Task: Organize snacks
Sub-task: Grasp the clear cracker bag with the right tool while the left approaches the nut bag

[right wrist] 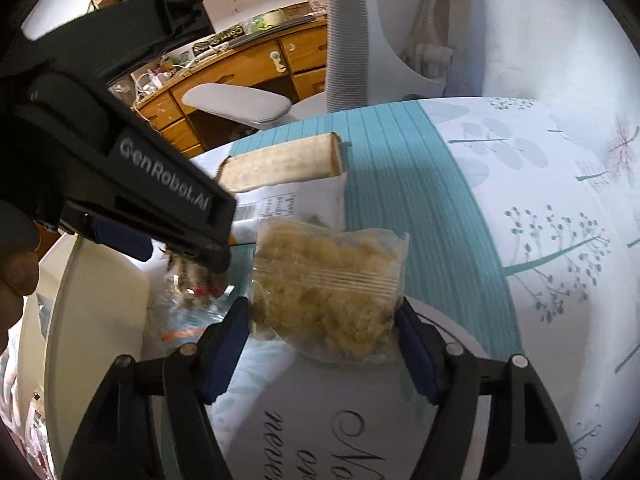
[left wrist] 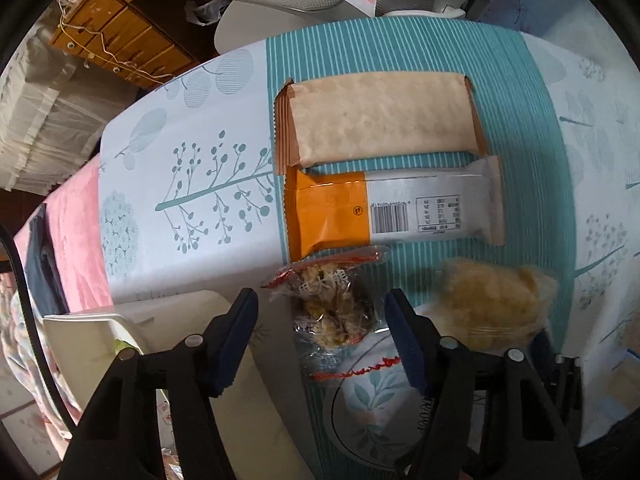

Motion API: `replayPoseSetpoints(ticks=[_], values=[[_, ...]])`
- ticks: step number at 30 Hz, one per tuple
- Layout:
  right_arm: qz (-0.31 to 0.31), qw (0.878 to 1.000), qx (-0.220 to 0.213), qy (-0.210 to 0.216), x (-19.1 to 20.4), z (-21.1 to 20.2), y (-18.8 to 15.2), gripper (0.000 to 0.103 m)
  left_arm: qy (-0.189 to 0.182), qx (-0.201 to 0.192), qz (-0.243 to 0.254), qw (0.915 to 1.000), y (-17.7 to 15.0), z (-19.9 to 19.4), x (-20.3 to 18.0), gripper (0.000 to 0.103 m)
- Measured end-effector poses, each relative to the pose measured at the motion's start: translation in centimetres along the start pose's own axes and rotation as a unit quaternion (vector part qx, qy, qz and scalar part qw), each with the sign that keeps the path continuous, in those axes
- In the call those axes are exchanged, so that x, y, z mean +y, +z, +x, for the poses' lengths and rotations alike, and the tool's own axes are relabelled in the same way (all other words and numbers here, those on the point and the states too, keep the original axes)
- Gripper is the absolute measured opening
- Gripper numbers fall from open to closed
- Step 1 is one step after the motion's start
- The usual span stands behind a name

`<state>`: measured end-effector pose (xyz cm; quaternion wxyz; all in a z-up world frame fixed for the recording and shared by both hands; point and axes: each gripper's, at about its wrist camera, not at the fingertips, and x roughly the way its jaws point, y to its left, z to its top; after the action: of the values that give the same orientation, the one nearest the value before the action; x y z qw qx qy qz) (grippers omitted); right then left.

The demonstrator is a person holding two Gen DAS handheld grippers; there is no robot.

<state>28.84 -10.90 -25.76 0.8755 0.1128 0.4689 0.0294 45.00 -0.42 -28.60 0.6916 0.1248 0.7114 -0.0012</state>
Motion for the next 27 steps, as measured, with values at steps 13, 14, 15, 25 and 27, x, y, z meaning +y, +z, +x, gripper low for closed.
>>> replayPoseSetpoints(ticks=[13, 14, 15, 25, 27], values=[[0.006, 1.0, -0.007, -0.028, -1.9, -2.7, -0.1, 0.07, 0.029, -0.012, 0.012, 0.9994, -0.2, 0.4, -1.0, 0.061], [0.006, 0.999, -0.008, -0.031, -2.1, -2.9, 0.0, 0.07, 0.03, -0.012, 0.012, 0.9994, -0.3, 0.4, -0.9, 0.061], [0.006, 0.999, -0.01, -0.033, -2.2, -3.1, 0.0, 0.07, 0.032, -0.012, 0.012, 0.9993, -0.3, 0.4, -1.1, 0.06], [0.016, 0.999, -0.011, -0.049, -3.4, -4.6, -0.2, 0.07, 0.051, -0.024, 0.023, 0.9981, -0.7, 0.1, -1.9, 0.055], [0.015, 0.999, -0.013, -0.05, -3.5, -4.9, -0.3, 0.07, 0.05, -0.028, 0.025, 0.998, -0.8, 0.1, -2.0, 0.052]])
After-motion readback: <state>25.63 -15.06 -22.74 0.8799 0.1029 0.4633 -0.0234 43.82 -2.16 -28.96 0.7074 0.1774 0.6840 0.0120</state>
